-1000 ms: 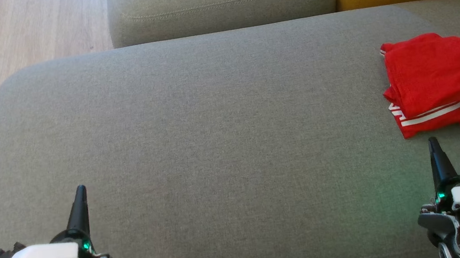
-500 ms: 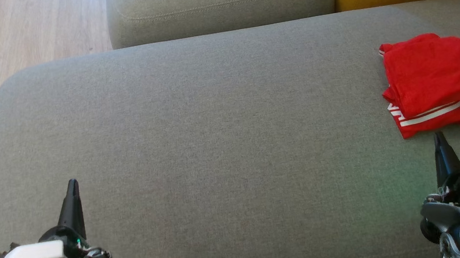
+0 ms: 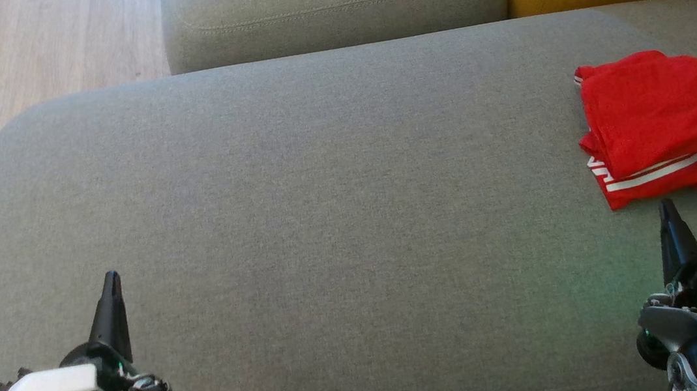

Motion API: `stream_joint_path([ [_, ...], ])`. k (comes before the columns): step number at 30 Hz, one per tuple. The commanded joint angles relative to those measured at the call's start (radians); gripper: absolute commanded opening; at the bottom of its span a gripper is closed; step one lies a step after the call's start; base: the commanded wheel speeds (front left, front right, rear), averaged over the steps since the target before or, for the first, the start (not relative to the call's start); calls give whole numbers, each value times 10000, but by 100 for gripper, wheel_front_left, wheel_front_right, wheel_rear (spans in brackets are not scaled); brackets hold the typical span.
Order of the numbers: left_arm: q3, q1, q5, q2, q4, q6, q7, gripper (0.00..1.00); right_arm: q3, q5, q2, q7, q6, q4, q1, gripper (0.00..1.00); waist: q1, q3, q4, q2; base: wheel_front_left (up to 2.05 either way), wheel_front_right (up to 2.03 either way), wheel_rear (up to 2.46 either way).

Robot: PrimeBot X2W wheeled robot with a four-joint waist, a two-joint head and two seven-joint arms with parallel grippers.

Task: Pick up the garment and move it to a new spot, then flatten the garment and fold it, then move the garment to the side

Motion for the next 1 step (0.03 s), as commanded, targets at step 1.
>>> stream_joint_path([
  [1,356,-568,-61,83,-285,-75,40,0,174,37,-168,119,37,-292,-508,0,0,0,1,0,0,0,0],
])
